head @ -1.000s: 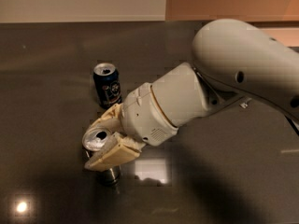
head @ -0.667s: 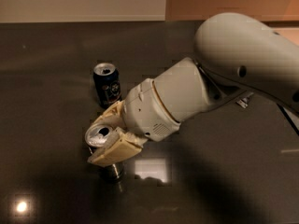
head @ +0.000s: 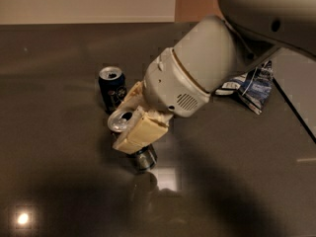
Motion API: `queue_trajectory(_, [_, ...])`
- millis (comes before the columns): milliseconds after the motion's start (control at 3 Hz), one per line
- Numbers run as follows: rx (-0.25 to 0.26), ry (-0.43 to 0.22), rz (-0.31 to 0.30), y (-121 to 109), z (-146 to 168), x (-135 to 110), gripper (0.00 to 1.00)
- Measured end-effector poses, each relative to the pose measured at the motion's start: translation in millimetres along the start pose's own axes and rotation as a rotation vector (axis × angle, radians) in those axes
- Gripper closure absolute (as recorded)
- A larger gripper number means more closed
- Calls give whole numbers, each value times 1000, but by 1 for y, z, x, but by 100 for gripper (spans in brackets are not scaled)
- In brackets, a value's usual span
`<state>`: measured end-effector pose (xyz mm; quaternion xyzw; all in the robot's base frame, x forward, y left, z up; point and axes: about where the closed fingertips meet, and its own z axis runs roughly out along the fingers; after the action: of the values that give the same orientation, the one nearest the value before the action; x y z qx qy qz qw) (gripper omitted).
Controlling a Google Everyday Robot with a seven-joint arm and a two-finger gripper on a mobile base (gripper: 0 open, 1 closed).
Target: Knock redbull can over
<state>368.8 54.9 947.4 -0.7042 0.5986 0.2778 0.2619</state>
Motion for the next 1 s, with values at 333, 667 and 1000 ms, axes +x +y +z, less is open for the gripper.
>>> queue_trajectory(333, [8,139,2,-7,-25,22,100])
queue_trajectory(667, [2,273,-5,-10,-37,50,100])
queue_trajectory(1000, [-5,387,-18,-13,-40,75,100])
